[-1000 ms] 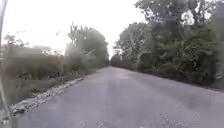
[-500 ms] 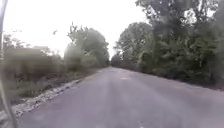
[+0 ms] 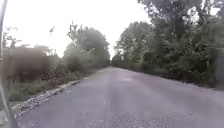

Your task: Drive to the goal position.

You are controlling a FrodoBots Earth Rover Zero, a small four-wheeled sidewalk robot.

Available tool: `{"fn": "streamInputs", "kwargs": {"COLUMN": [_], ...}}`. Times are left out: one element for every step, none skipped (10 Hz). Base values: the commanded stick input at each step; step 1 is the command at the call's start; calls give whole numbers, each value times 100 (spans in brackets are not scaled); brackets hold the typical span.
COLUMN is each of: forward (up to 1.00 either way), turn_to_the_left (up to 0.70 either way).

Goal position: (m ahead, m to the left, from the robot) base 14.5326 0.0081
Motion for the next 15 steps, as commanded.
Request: {"fn": "streamInputs", "kwargs": {"forward": [70,70,70,70,70,70,70,70,70,70,70,70,70,70,70], "turn_to_the_left": [1,1,1,1,1,1,1,1,1,1,1,1,1,1,1]}}
